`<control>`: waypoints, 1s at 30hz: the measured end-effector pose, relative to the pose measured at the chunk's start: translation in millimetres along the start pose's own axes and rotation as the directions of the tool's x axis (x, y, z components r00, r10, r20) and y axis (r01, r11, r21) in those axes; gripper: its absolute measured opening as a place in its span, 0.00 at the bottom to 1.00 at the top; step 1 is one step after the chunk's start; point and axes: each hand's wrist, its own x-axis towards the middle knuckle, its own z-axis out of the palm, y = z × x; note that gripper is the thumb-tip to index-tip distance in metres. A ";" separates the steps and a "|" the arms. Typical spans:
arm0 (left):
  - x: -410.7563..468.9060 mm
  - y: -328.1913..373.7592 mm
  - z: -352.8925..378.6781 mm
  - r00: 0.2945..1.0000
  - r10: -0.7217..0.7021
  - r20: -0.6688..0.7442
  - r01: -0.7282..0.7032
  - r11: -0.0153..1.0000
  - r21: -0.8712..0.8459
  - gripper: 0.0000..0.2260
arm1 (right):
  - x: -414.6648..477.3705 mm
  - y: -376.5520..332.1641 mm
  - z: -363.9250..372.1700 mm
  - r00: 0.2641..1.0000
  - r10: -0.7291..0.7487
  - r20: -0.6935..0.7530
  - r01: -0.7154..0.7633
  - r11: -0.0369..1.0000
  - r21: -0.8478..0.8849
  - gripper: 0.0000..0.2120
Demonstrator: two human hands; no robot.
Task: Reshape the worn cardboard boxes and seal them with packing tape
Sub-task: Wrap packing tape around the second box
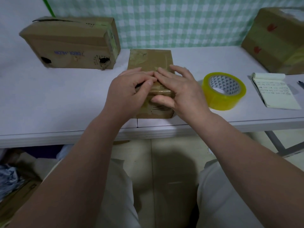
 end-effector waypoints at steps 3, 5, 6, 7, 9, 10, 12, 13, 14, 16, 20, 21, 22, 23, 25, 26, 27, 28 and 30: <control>-0.9 2.0 -0.2 0.999 -0.044 -0.002 0.044 0.999 -0.008 0.13 | -1.3 -3.1 -2.8 0.999 0.004 0.039 -0.004 1.000 -0.003 0.33; -1.7 4.3 -1.1 0.998 -0.055 -0.008 0.055 0.998 -0.012 0.13 | 1.5 -6.2 -9.3 0.996 -0.008 0.087 0.013 0.998 -0.058 0.34; -1.7 5.5 -2.1 0.998 -0.063 -0.011 0.063 0.998 -0.021 0.13 | 4.9 -8.6 -13.8 0.993 -0.007 0.122 0.019 0.995 -0.097 0.34; -1.5 6.2 -3.1 0.997 -0.077 -0.011 0.076 0.997 -0.033 0.13 | 9.3 -11.1 -18.4 0.986 0.003 0.165 0.020 0.990 -0.140 0.35; -1.3 7.1 -4.5 0.995 -0.099 -0.008 0.099 0.993 -0.058 0.13 | 16.9 -14.6 -24.9 0.963 0.030 0.268 0.033 0.974 -0.225 0.37; -1.6 7.3 -4.6 0.995 -0.102 -0.008 0.101 0.993 -0.063 0.14 | 18.8 -15.5 -26.0 0.949 0.040 0.312 0.043 0.966 -0.255 0.38; -2.4 7.5 -3.9 0.995 -0.095 -0.007 0.094 0.994 -0.060 0.14 | 20.0 -17.4 -27.1 0.927 0.057 0.372 0.056 0.957 -0.286 0.41; -2.6 7.8 -3.5 0.996 -0.092 -0.009 0.091 0.994 -0.056 0.14 | 19.7 -17.6 -27.1 0.918 0.061 0.392 0.062 0.954 -0.294 0.40; -2.4 8.0 -3.0 0.996 -0.091 -0.011 0.090 0.995 -0.051 0.14 | 19.1 -17.4 -26.2 0.911 0.063 0.407 0.071 0.949 -0.306 0.39; -1.8 8.3 -2.3 0.995 -0.094 -0.013 0.094 0.994 -0.047 0.14 | 17.7 -18.1 -24.3 0.911 0.055 0.409 0.096 0.936 -0.340 0.36; -2.0 8.8 -1.7 0.995 -0.100 -0.017 0.099 0.995 -0.031 0.15 | 8.3 -15.7 -19.5 0.954 -0.029 0.298 0.136 0.929 -0.345 0.32; -2.3 8.7 -1.6 0.995 -0.098 -0.015 0.098 0.995 -0.024 0.15 | 4.7 -14.2 -18.7 0.965 -0.060 0.254 0.145 0.933 -0.329 0.29; -2.6 8.5 -1.8 0.995 -0.098 -0.013 0.098 0.995 -0.018 0.15 | 0.7 -11.5 -17.7 0.974 -0.083 0.211 0.148 0.939 -0.311 0.27; -2.6 8.0 -2.0 0.995 -0.100 -0.012 0.100 0.995 -0.015 0.15 | -2.7 -9.2 -17.8 0.977 -0.089 0.193 0.144 0.944 -0.296 0.25; -2.3 7.0 -2.9 0.994 -0.112 -0.008 0.112 0.994 -0.018 0.15 | -7.2 -5.6 -20.6 0.982 -0.102 0.160 0.145 0.947 -0.286 0.23; -2.3 6.9 -3.3 0.993 -0.119 -0.006 0.119 0.993 -0.025 0.15 | -8.6 -3.6 -23.1 0.984 -0.112 0.141 0.149 0.946 -0.289 0.22; -2.3 7.1 -3.5 0.992 -0.125 -0.003 0.124 0.992 -0.033 0.15 | -9.2 -2.4 -25.5 0.985 -0.115 0.132 0.150 0.943 -0.298 0.22; -2.6 7.2 -3.4 0.992 -0.127 -0.002 0.127 0.991 -0.042 0.15 | -9.2 -2.3 -27.4 0.986 -0.115 0.124 0.149 0.937 -0.315 0.22; -2.9 6.6 -3.9 0.991 -0.134 -0.001 0.133 0.989 -0.064 0.16 | -4.4 -6.0 -27.6 0.986 -0.105 0.132 0.145 0.928 -0.344 0.24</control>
